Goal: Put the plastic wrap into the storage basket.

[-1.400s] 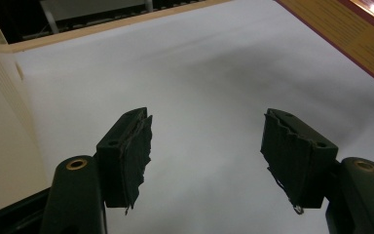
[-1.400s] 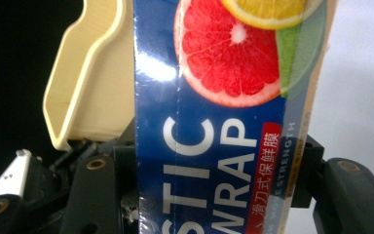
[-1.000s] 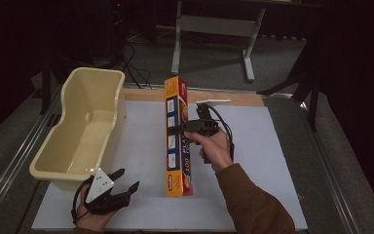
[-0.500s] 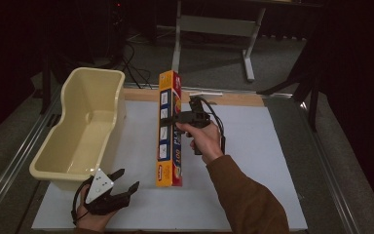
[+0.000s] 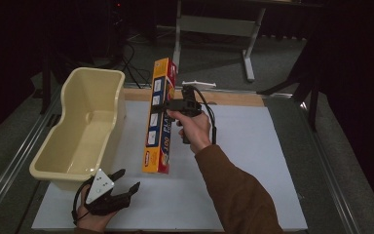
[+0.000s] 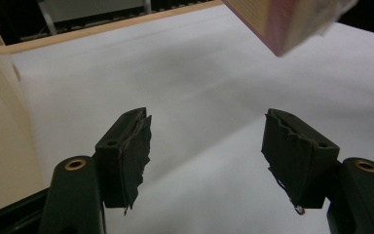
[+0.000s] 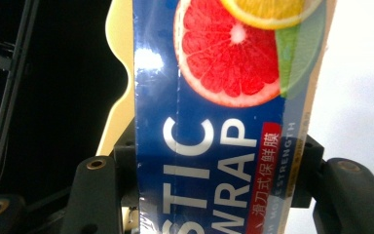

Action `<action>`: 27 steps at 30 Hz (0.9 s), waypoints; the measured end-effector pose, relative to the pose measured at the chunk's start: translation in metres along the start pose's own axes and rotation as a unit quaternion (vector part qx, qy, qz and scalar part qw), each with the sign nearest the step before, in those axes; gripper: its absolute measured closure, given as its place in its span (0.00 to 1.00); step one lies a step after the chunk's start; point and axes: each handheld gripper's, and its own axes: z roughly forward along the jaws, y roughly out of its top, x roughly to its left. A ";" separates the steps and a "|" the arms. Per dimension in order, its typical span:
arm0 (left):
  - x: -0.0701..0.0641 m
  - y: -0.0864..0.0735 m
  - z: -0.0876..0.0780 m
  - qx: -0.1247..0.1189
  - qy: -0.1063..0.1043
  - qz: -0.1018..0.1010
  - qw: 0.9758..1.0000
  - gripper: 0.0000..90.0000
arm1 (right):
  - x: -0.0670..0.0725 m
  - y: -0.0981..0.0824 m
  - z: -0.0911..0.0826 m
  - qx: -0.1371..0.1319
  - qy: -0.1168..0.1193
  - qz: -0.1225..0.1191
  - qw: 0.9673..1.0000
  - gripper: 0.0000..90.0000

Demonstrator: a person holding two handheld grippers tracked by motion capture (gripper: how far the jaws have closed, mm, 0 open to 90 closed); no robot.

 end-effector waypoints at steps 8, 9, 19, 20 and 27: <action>-0.001 0.001 0.000 0.000 -0.003 0.004 1.000 0.38 | 0.021 0.009 0.011 -0.005 0.008 -0.008 1.000 0.46; -0.002 0.001 0.001 0.001 -0.003 0.004 1.000 0.38 | 0.023 0.010 0.012 -0.005 0.009 -0.008 1.000 0.46; -0.002 0.001 0.000 -0.004 -0.005 0.003 1.000 0.37 | 0.031 0.012 0.035 -0.006 0.026 0.011 1.000 0.46; -0.002 0.000 0.000 -0.004 -0.005 0.002 1.000 0.37 | 0.031 0.012 0.037 -0.007 0.026 0.013 1.000 0.46; -0.002 0.000 0.000 -0.004 -0.002 0.006 1.000 0.37 | 0.045 0.016 0.048 -0.006 0.035 0.011 0.999 0.46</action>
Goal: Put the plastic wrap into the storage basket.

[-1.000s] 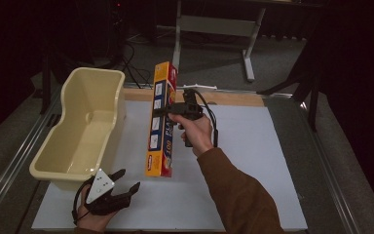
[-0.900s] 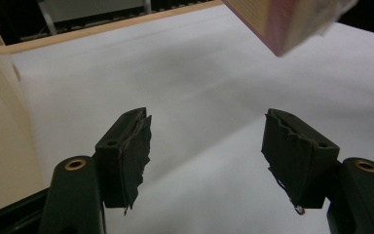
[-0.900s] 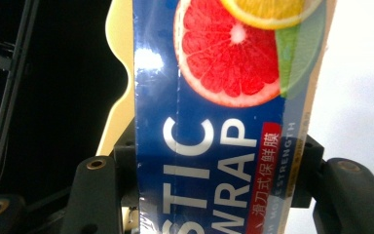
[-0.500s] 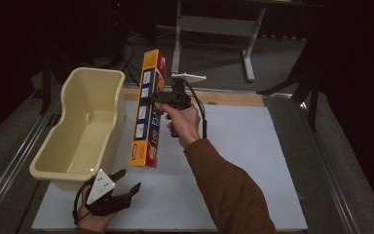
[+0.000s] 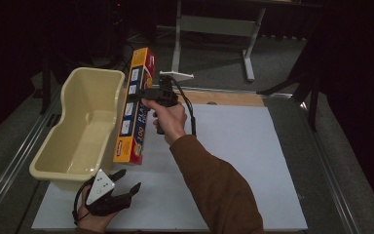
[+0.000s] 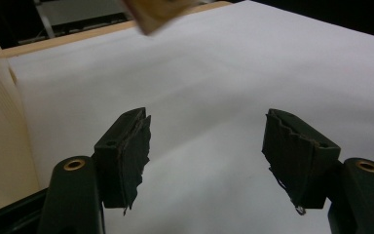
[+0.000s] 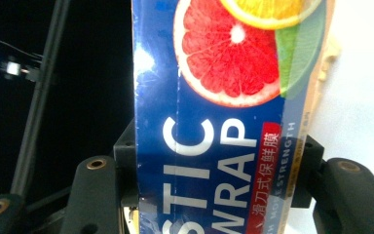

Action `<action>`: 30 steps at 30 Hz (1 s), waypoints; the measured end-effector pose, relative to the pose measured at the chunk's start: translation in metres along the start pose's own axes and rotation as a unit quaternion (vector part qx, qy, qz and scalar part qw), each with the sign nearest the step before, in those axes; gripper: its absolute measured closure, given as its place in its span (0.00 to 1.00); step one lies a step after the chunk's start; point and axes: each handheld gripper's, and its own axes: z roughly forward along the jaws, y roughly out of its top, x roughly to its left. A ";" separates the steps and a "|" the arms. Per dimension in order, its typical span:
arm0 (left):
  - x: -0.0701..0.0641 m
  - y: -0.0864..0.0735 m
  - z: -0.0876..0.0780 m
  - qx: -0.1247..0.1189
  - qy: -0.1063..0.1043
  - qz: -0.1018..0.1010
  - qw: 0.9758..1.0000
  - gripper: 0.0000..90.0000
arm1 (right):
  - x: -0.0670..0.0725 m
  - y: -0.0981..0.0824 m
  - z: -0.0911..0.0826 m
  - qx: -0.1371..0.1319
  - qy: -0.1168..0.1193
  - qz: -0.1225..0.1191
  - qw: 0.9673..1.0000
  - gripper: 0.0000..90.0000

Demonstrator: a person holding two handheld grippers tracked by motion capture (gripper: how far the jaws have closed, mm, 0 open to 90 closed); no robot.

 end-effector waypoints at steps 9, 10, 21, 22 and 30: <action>0.001 0.000 -0.001 -0.004 0.002 0.003 1.000 0.37 | 0.014 -0.001 0.022 0.004 0.029 0.016 0.999 0.46; 0.001 0.000 -0.001 -0.004 0.002 0.003 1.000 0.37 | 0.015 -0.002 0.024 0.003 0.027 0.013 1.000 0.46; 0.004 0.001 0.003 -0.008 0.002 0.006 1.000 0.37 | 0.030 -0.002 0.059 0.015 0.050 0.023 0.998 0.46; 0.004 0.001 0.003 -0.009 0.001 0.007 1.000 0.37 | 0.031 -0.003 0.063 0.015 0.051 0.025 0.998 0.46; 0.004 0.000 0.001 -0.009 0.003 0.005 1.000 0.37 | 0.029 -0.010 0.087 0.017 0.058 0.045 0.997 0.46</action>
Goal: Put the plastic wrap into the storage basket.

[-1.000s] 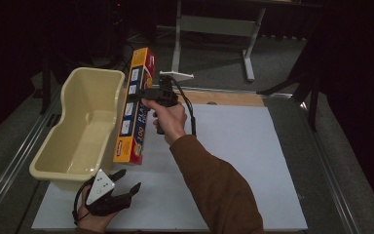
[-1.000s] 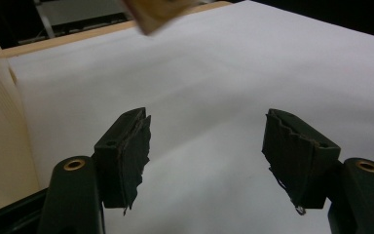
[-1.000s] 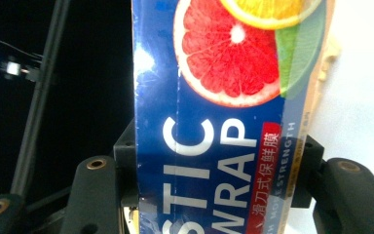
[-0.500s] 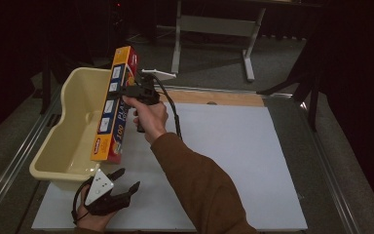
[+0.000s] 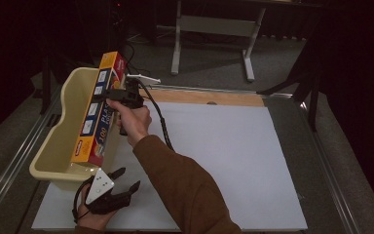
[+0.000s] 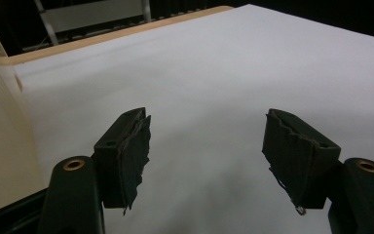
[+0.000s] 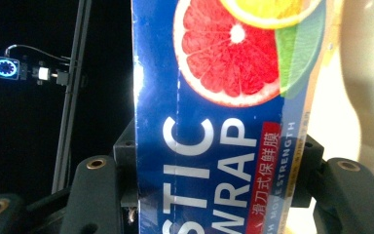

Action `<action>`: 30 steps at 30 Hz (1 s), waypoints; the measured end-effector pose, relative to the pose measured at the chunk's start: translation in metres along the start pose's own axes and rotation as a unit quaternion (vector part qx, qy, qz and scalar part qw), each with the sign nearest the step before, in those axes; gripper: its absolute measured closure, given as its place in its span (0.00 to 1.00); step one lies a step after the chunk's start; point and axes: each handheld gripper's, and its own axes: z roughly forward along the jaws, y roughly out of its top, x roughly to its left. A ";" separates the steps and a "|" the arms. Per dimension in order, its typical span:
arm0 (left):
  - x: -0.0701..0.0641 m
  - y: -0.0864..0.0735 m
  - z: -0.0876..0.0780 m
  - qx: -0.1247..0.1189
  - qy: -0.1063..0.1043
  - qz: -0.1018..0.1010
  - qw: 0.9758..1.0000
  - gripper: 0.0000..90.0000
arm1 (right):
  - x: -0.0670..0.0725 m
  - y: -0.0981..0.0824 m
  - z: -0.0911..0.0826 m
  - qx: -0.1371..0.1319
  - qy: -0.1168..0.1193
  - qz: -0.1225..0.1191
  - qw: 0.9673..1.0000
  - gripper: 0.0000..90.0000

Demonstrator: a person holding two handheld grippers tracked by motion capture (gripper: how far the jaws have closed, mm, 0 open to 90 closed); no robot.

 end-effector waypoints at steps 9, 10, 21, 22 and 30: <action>0.000 -0.002 -0.002 0.004 0.001 0.001 1.000 0.37 | -0.003 -0.008 0.026 0.005 -0.007 0.007 1.000 0.46; 0.000 -0.002 -0.002 0.004 0.001 0.002 1.000 0.37 | -0.004 -0.009 0.029 0.007 -0.009 0.007 1.000 0.46; 0.000 -0.003 -0.003 0.003 0.000 0.001 1.000 0.38 | -0.014 -0.018 0.044 0.014 -0.038 0.015 0.999 0.46; 0.000 -0.003 -0.003 0.003 0.001 0.002 1.000 0.38 | -0.014 -0.018 0.044 0.015 -0.042 0.015 0.999 0.46; 0.000 -0.003 -0.003 0.001 -0.001 -0.001 1.000 0.38 | -0.021 -0.017 0.047 0.017 -0.071 0.020 0.997 0.45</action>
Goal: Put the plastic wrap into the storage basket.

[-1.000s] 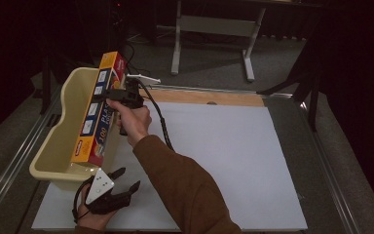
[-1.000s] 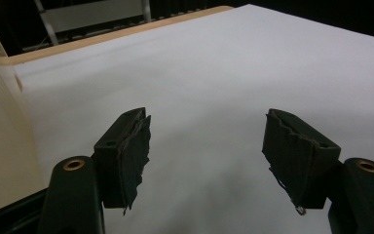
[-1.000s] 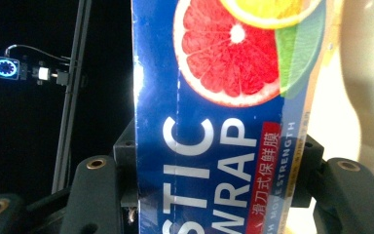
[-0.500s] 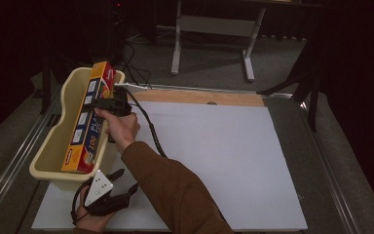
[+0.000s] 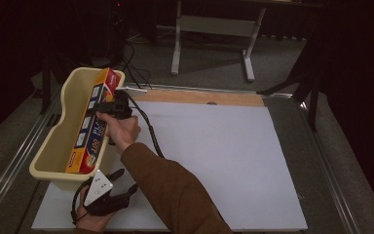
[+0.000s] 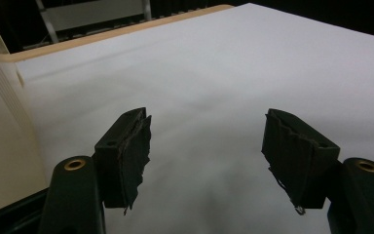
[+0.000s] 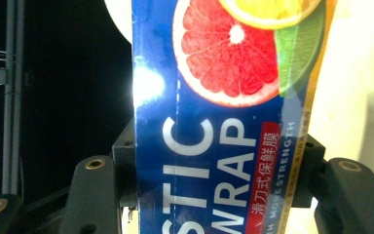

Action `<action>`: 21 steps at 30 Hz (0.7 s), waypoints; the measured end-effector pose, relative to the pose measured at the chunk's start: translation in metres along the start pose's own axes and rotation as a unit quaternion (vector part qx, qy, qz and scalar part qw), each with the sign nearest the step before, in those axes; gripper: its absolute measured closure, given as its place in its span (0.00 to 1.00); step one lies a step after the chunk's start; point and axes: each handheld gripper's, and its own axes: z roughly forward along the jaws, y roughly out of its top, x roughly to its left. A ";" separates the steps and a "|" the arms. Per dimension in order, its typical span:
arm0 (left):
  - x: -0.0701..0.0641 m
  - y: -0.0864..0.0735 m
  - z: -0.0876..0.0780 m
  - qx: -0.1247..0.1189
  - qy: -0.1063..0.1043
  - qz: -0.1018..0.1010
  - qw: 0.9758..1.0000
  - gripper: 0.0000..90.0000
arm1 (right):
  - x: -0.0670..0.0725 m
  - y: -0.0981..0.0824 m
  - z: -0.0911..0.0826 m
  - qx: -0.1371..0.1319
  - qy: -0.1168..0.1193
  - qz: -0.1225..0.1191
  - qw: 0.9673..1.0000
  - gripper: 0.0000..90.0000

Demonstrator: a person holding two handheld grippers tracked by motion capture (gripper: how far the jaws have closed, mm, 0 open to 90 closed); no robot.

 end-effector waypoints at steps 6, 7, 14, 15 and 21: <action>0.000 0.000 0.000 -0.001 -0.001 0.000 1.000 0.38 | 0.001 0.001 0.000 0.003 -0.004 0.010 1.000 0.45; 0.000 0.000 0.000 0.000 -0.001 0.000 1.000 0.38 | 0.001 0.001 0.000 0.004 -0.007 0.012 1.000 0.45; 0.000 0.000 0.000 0.000 -0.001 0.000 1.000 0.38 | 0.001 0.002 0.002 0.013 -0.021 0.020 0.999 0.45; 0.000 0.000 0.000 0.000 -0.001 0.000 1.000 0.38 | 0.001 0.002 0.002 0.015 -0.025 0.020 0.999 0.44; 0.000 0.000 0.000 0.002 -0.001 0.000 1.000 0.38 | 0.004 0.002 0.004 0.021 -0.048 0.014 0.999 0.42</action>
